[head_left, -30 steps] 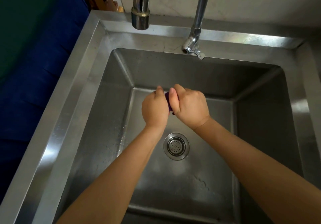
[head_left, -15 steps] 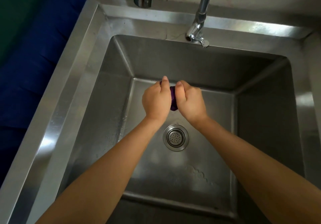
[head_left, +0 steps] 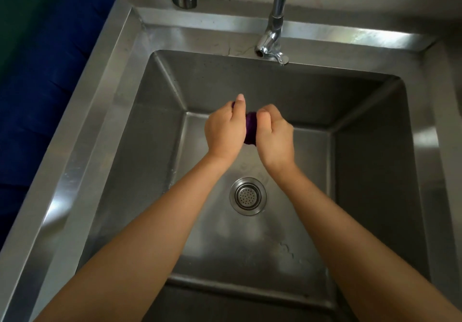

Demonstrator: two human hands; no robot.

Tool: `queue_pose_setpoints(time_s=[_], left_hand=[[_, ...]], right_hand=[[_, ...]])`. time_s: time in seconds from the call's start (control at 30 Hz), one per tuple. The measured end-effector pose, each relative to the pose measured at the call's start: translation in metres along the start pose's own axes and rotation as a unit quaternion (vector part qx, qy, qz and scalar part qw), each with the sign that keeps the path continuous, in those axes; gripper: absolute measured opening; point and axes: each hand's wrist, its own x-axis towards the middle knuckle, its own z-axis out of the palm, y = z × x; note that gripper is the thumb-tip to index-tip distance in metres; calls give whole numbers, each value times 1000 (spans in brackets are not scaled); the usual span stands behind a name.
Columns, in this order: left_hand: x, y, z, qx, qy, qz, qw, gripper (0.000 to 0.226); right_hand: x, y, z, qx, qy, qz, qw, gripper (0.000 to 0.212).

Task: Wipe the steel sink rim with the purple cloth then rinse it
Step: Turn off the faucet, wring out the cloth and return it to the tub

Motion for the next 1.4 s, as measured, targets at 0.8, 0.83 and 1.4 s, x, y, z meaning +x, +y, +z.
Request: queue_pose_setpoints(time_s=[0.8, 0.83, 1.4], left_hand=[[-24, 2, -7, -71, -193, 7, 979, 37], [-26, 6, -7, -126, -199, -32, 971, 37], [-75, 122, -49, -163, -403, 93, 896, 9]], right_hand=[[-29, 6, -82, 227, -9, 209, 951, 11], [-34, 5, -92, 269, -35, 226, 936, 14], [-97, -100, -196, 53, 39, 72, 995, 24]])
